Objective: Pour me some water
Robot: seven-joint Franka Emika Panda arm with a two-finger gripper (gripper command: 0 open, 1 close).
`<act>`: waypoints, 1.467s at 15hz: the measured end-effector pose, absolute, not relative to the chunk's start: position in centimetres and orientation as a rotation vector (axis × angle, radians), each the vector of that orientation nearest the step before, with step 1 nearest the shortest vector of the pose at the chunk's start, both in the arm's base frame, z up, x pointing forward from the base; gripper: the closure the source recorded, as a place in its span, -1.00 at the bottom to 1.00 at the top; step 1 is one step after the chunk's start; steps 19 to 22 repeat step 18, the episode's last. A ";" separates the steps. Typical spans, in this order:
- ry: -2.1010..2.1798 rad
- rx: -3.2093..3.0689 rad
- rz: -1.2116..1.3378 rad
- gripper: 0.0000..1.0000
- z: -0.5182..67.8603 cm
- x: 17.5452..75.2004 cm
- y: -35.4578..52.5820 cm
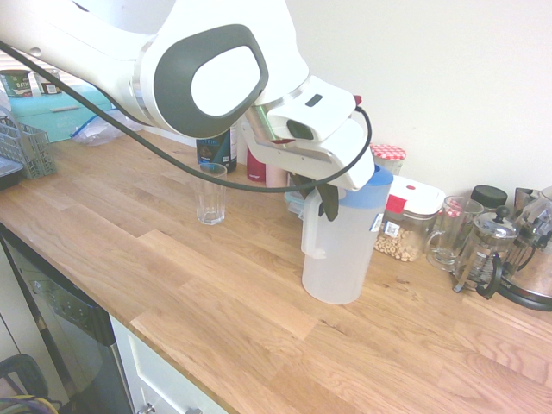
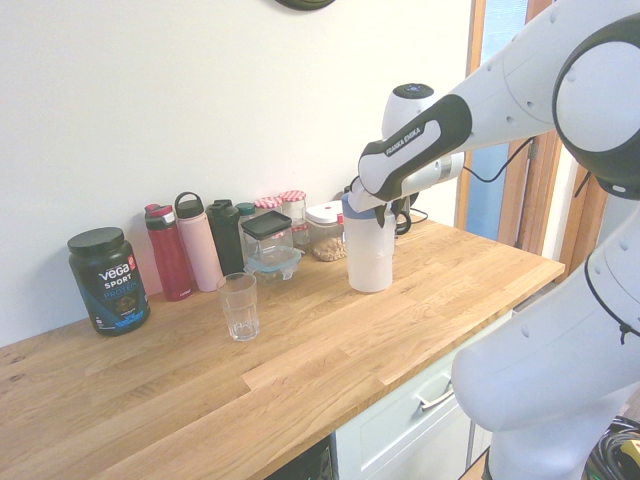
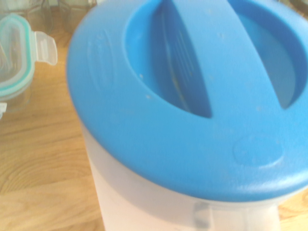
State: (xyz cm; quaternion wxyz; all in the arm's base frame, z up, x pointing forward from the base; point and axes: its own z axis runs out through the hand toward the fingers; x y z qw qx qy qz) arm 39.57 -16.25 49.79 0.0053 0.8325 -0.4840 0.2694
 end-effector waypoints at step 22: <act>-1.211 2.896 0.396 -1.00 56.7 33.9 -10.6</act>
